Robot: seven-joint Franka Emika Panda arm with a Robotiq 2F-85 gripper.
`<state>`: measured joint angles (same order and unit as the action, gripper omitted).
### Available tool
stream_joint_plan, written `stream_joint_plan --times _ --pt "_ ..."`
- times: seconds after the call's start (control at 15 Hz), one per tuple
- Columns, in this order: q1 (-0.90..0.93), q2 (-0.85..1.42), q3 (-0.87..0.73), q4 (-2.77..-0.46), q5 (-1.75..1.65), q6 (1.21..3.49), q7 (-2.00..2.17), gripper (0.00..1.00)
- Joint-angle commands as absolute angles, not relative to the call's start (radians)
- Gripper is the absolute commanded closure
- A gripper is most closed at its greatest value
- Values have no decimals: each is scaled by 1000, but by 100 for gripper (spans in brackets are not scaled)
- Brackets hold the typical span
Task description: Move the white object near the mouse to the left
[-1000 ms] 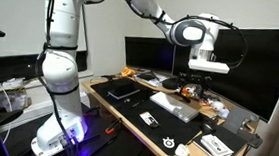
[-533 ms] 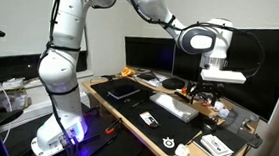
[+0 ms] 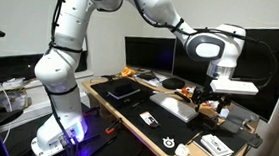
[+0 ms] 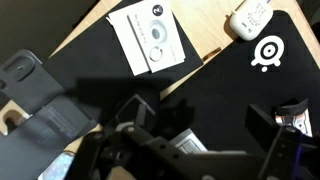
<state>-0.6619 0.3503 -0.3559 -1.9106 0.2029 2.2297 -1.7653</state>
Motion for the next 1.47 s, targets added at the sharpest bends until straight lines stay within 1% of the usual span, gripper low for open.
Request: stream_joint_plan --times 0.0,0.73,1.4 --pt "-714 392 -318 -1873 219 2254 -1827 0" --pt "-799 528 -238 -1774 202 2288 -1823 0" --pt "-842 600 -211 -1734 154 2309 -1829 0"
